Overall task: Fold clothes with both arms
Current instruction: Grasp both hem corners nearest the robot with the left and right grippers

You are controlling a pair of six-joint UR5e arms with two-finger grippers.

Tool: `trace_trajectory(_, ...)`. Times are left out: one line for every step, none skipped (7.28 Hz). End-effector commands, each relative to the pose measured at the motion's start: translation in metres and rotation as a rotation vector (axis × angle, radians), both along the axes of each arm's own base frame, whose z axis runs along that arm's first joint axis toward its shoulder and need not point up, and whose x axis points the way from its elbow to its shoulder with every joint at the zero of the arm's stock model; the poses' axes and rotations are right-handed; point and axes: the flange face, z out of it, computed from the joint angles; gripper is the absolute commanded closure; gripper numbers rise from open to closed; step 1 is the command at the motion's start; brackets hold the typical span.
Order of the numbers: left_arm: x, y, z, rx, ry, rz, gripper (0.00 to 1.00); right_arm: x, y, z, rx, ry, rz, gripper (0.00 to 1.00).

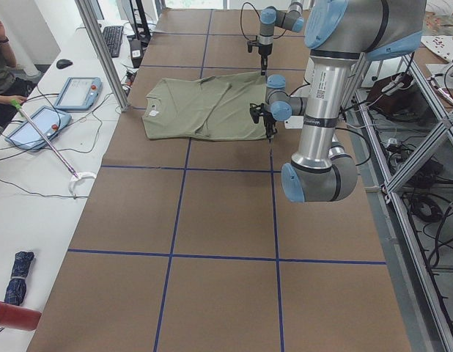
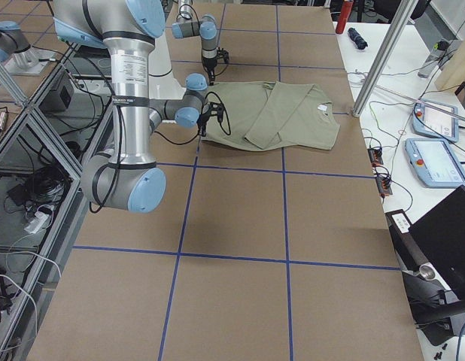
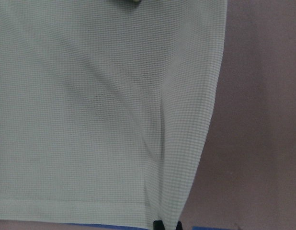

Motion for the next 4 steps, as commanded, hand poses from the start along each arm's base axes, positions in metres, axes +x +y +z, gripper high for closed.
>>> trace_trajectory(-0.002,0.001,-0.005,0.0,0.01,0.001,1.0,0.001,-0.001,0.0,0.001,-0.001,0.002,1.0)
trace_trajectory(-0.01,0.002,-0.013,0.001,0.015,0.0,1.0,0.003,-0.002,-0.003,0.001,-0.006,0.003,1.0)
trace_trajectory(-0.026,0.004,-0.026,0.001,-0.003,0.003,1.0,0.006,-0.003,-0.006,-0.006,-0.015,0.002,1.0)
trace_trajectory(-0.042,0.008,-0.041,0.003,-0.01,0.008,1.0,0.014,-0.006,-0.011,-0.056,-0.038,-0.034,1.0)
